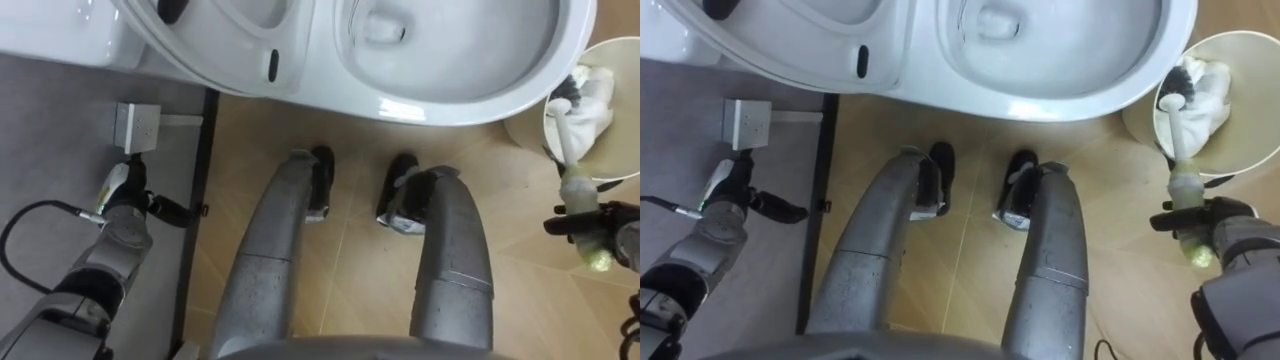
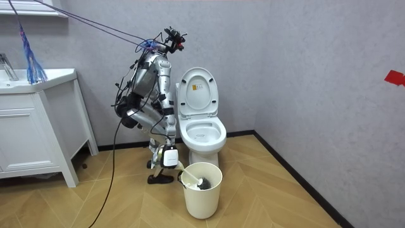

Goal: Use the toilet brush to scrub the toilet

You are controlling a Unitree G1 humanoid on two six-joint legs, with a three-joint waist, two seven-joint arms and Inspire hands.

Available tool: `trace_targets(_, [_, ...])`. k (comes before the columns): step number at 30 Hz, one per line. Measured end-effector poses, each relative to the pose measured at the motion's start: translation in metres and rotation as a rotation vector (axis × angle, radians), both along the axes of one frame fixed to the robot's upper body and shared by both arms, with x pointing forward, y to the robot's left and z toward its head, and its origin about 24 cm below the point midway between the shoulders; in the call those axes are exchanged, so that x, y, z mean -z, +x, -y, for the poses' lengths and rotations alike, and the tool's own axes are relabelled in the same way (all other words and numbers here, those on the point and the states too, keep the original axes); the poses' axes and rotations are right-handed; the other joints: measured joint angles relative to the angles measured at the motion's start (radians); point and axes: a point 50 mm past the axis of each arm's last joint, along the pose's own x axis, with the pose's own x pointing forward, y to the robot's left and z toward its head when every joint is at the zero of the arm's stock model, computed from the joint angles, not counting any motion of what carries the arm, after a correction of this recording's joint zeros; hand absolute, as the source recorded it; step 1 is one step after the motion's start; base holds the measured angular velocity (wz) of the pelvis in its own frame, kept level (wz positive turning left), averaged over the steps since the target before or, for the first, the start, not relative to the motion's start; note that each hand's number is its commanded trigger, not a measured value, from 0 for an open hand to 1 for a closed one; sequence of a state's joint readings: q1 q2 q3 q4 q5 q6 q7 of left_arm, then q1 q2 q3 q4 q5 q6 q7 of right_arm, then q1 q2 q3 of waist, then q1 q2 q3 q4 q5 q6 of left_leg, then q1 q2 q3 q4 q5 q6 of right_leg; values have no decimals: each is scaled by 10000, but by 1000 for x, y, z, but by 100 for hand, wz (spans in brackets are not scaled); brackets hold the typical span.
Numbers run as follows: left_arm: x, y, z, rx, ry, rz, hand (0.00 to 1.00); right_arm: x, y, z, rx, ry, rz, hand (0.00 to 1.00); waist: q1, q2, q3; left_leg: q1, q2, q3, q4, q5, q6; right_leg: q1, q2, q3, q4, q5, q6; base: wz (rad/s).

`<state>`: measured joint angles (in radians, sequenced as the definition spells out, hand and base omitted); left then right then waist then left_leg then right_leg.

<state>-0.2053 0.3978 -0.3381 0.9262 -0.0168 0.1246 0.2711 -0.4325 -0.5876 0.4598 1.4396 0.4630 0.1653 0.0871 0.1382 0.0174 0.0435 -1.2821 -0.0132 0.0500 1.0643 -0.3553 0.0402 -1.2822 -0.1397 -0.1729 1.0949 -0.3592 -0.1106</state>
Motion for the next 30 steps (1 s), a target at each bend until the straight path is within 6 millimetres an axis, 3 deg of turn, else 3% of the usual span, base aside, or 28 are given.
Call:
trace_targets(11, [2, -4, -1, -247, -221, 25, 0, 4, -5, -1, 104, -222, -90, 100, -209, -27, 2, 607, -15, -49, -239, 7, 1, 650, 24, -58, -264, 19, 49, 0])
trace_targets(17, [11, -25, -1, -390, -364, -253, 0, 21, -21, -12, 534, 279, -279, 100, -324, -71, -7, 1897, 1, -219, -1177, 200, -11, 2079, 217, -207, -1395, 263, 202, 1])
trace_targets(26, [26, -53, -1, -773, -316, -859, 0, 53, -63, -34, 987, 1084, -1225, 100, -541, -155, -64, 4417, -2, -270, -2531, 240, 40, 4669, 420, -299, -2925, 413, 451, -2])
trace_targets(30, [30, -64, 1, -752, -333, -918, 0, 68, -82, -52, 1427, 1555, -1525, 100, -551, -222, -149, 5601, 9, -285, -3261, 308, 49, 5867, 580, -278, -3717, 518, 561, 0])
